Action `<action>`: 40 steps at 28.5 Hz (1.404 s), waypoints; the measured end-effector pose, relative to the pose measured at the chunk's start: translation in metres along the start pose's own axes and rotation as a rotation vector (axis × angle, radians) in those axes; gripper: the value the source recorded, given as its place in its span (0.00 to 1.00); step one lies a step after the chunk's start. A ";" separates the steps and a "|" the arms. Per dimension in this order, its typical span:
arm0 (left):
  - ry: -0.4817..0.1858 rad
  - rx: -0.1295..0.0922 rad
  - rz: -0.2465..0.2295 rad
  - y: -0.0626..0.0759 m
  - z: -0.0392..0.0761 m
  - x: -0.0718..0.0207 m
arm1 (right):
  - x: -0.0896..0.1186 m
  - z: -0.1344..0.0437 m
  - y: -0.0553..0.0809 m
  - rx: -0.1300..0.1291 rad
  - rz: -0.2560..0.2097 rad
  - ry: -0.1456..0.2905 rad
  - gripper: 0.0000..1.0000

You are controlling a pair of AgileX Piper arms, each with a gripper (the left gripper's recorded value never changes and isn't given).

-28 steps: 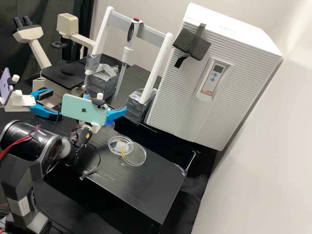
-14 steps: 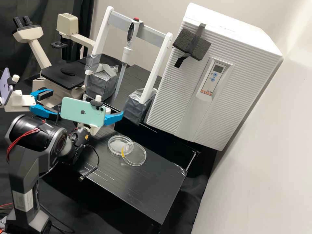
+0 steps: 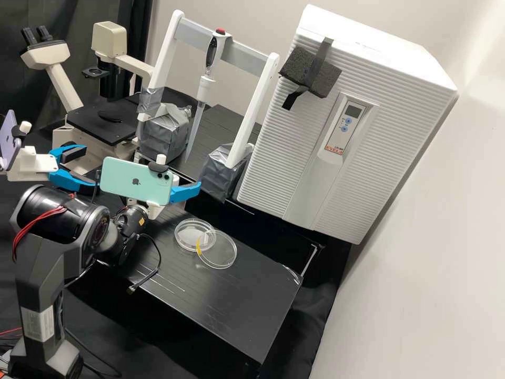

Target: Open the bottle

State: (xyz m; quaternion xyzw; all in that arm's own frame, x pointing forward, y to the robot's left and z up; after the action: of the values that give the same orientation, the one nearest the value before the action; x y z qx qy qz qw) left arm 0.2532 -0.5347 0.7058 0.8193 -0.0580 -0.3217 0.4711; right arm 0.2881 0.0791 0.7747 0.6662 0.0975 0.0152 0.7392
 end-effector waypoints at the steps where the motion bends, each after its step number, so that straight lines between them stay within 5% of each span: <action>1: 0.000 0.000 0.000 0.000 0.000 0.0000 | 0.001 0.000 0.000 0.000 0.000 0.000 0.00; 15: 0.000 0.002 0.004 0.002 0.000 0.0022 | 0.002 0.008 0.002 -0.001 0.007 -0.028 0.00; 40: -0.003 0.005 0.013 0.005 0.000 0.0040 | 0.002 0.004 -0.001 -0.001 -0.004 -0.015 0.00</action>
State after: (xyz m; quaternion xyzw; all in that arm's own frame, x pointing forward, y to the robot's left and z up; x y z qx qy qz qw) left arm 0.2571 -0.5390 0.7075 0.8195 -0.0648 -0.3195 0.4713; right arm 0.2904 0.0751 0.7739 0.6659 0.0932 0.0089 0.7402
